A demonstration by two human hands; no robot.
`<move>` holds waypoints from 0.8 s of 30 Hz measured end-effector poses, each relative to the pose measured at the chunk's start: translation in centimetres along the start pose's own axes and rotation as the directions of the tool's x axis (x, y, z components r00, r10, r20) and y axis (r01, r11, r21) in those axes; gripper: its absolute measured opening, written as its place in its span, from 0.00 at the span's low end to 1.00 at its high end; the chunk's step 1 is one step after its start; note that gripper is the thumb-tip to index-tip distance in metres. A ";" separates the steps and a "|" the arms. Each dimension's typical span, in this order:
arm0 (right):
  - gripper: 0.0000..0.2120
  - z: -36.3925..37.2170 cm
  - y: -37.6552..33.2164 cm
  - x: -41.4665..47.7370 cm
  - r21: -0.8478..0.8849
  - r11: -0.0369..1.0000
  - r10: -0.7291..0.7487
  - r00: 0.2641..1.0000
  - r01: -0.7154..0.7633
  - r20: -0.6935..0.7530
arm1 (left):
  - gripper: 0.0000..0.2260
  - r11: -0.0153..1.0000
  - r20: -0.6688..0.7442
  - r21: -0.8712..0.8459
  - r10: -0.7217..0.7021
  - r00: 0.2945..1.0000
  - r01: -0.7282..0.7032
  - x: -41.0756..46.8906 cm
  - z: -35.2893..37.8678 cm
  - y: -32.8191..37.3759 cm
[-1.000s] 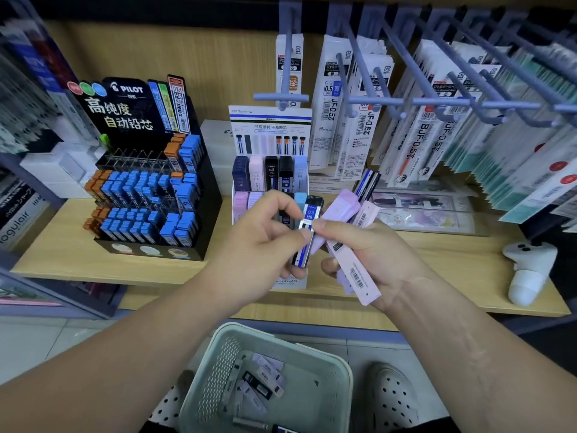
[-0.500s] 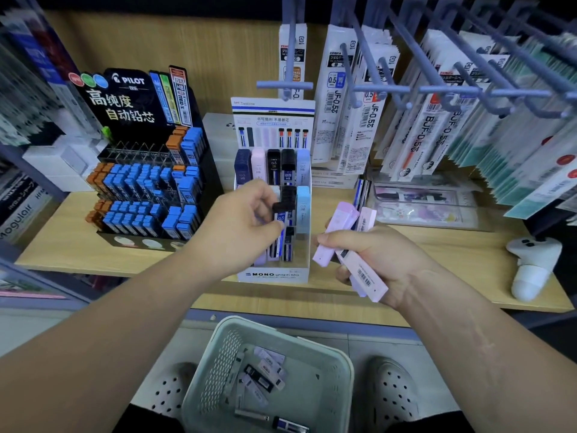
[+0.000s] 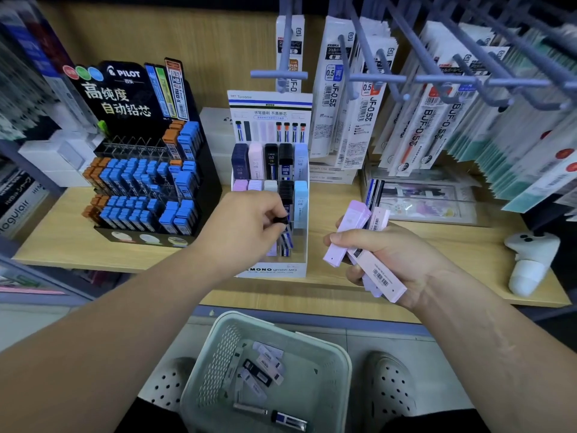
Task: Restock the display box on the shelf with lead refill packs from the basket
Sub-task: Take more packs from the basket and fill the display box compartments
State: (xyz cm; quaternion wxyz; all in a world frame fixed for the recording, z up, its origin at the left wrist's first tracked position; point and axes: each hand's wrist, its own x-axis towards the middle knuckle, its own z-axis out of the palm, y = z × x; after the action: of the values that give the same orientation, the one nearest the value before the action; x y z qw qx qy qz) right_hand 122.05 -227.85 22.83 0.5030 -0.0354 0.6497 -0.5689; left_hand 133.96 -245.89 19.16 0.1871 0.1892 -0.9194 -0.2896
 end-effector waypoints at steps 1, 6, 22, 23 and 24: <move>0.18 0.0 0.0 0.0 0.003 1.000 -0.002 1.000 0.002 0.001 | 0.04 0.999 0.011 0.043 0.023 1.000 -0.024 0.1 0.1 -0.1; 0.14 0.0 0.1 0.0 0.006 1.000 -0.009 1.000 0.009 0.026 | 0.05 0.973 0.019 0.203 0.112 0.994 -0.114 0.4 0.4 -0.5; 0.13 0.1 0.5 0.3 -0.119 0.993 0.021 0.999 -0.015 0.048 | 0.05 0.853 0.085 0.461 0.231 0.969 -0.244 0.4 2.0 -1.1; 0.12 0.1 0.5 0.3 -0.134 0.991 0.025 0.998 -0.017 0.058 | 0.06 0.863 0.080 0.448 0.224 0.971 -0.236 0.4 2.0 -1.0; 0.10 0.2 0.4 0.2 -0.138 0.990 0.028 0.997 -0.018 0.074 | 0.07 0.885 0.064 0.414 0.207 0.976 -0.215 0.4 1.8 -0.7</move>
State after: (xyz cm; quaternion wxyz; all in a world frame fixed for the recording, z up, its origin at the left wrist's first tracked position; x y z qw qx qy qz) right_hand 122.35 -228.00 22.40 0.5300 -0.0839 0.6681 -0.5154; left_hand 132.99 -245.79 17.50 0.1641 0.1213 -0.9768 -0.0654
